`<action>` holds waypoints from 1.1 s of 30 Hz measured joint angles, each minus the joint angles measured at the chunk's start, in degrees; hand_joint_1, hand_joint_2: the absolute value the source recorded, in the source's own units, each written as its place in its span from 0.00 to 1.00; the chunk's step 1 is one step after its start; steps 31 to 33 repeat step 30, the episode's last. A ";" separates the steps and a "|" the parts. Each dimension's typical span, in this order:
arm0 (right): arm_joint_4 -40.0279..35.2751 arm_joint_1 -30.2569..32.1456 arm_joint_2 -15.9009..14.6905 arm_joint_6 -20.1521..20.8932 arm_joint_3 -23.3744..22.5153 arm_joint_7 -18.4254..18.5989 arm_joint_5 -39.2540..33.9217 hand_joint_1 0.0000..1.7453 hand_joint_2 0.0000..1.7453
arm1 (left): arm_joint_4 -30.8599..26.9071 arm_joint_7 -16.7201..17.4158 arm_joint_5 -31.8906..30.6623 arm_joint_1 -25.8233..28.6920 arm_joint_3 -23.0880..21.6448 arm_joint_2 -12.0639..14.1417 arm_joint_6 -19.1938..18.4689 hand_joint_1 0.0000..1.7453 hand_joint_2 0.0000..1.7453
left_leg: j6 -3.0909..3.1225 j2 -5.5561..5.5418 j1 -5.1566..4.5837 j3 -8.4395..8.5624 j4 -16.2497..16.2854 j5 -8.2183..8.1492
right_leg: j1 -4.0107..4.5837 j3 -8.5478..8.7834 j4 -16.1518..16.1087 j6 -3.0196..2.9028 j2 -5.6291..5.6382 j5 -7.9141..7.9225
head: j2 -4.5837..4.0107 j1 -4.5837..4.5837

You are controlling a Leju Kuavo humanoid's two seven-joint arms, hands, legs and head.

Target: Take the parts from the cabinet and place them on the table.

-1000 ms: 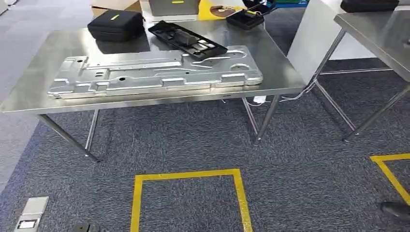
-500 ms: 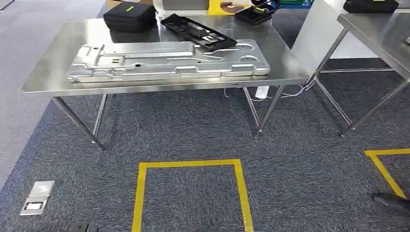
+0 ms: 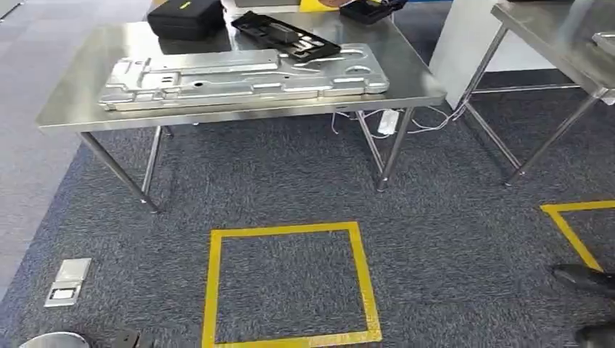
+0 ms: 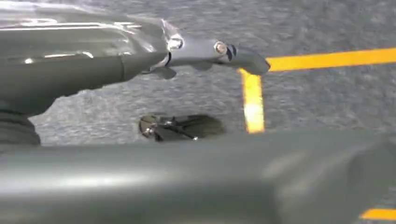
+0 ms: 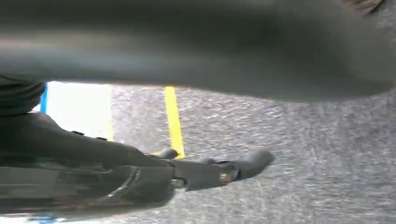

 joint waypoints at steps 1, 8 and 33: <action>0.02 0.10 0.02 0.02 0.00 -0.20 0.11 0.00 0.00 | 0.00 0.04 0.00 -0.03 0.02 0.00 0.07 0.00 0.00 | -0.34 0.00 0.28 -0.86 4.12 -3.13 | 0.07 -0.84 0.16 0.06 -0.11 0.61 | 0.00 0.00; 0.09 0.01 0.15 0.07 -0.02 -0.42 0.33 0.00 0.00 | 0.00 1.79 0.35 -0.08 0.15 0.00 0.85 0.00 0.00 | -0.62 -0.09 0.80 9.83 -3.21 2.15 | 0.11 -5.84 2.01 1.25 -0.50 3.14 | 0.00 -0.02; 0.26 -0.20 -0.15 0.96 -1.09 0.74 1.01 0.00 1.00 | 0.00 5.71 0.50 -0.27 1.05 -0.13 1.53 0.00 1.00 | 0.52 0.16 -0.11 5.35 -2.10 -0.33 | -0.01 -2.20 0.93 0.46 -0.23 1.14 | 0.00 -0.02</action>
